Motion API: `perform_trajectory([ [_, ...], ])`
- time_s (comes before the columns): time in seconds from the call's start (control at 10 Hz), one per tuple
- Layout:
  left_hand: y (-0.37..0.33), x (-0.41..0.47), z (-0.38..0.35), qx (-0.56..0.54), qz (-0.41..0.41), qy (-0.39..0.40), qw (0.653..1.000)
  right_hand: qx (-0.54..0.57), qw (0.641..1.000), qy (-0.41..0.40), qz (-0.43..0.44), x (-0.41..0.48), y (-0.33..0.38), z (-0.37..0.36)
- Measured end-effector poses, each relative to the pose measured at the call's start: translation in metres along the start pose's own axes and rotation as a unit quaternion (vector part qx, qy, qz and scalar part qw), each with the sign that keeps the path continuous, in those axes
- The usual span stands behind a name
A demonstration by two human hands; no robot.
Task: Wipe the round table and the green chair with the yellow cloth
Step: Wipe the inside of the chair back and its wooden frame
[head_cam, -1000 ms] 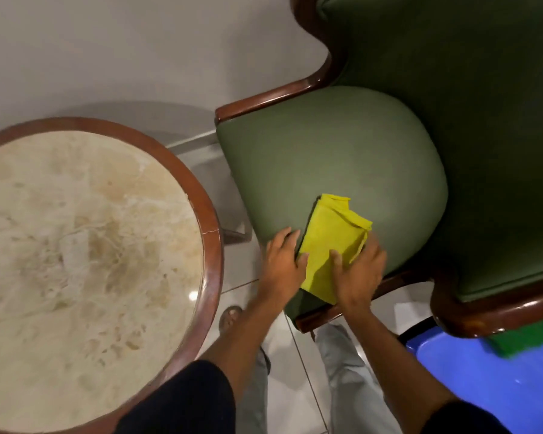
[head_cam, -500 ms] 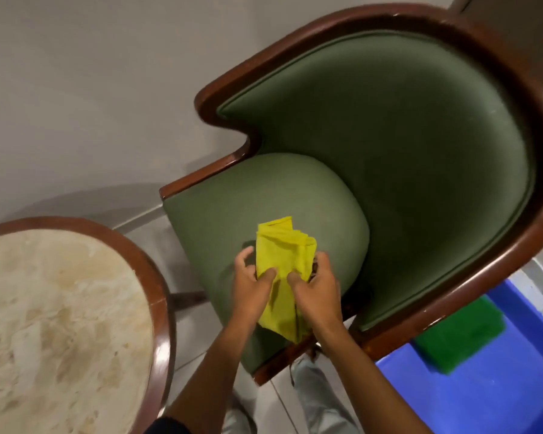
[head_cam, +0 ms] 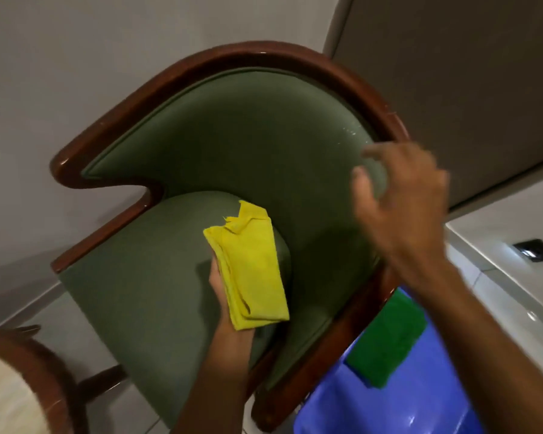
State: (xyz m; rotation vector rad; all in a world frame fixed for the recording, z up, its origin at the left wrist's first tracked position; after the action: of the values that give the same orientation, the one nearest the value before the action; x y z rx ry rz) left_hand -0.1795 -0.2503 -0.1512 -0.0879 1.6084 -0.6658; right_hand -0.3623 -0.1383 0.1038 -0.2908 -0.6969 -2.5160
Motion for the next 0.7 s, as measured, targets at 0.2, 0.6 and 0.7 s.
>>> perform_trajectory([
  [0.2, -0.037, -0.067, -0.166, 0.049, -0.236, 0.28, 0.929, -0.052, 0.979, 0.109, -0.162, 0.021, -0.114, -0.033],
  [0.6, -0.07, -0.059, -0.233, 0.29, -0.459, 0.132, 0.829, 0.107, 0.97, -0.053, -0.211, 0.005, -0.133, -0.038],
  [0.7, -0.119, -0.048, -0.254, 0.235, -0.445, 0.031, 0.864, 0.108, 0.971, -0.034, -0.21, 0.007, -0.134, -0.04],
])
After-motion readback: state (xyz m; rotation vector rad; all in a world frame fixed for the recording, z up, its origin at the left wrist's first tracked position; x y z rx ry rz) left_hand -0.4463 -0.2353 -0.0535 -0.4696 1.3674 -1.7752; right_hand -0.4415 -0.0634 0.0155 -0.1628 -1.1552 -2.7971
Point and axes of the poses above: each hand's wrist, its own x-axis towards the middle knuckle, its own z-axis out of the back of the hand, y = z × x, the point moved 7 cm from there along x, towards the middle knuckle, and after that the axes turned 3 degrees about x, right-handed, at the moved point
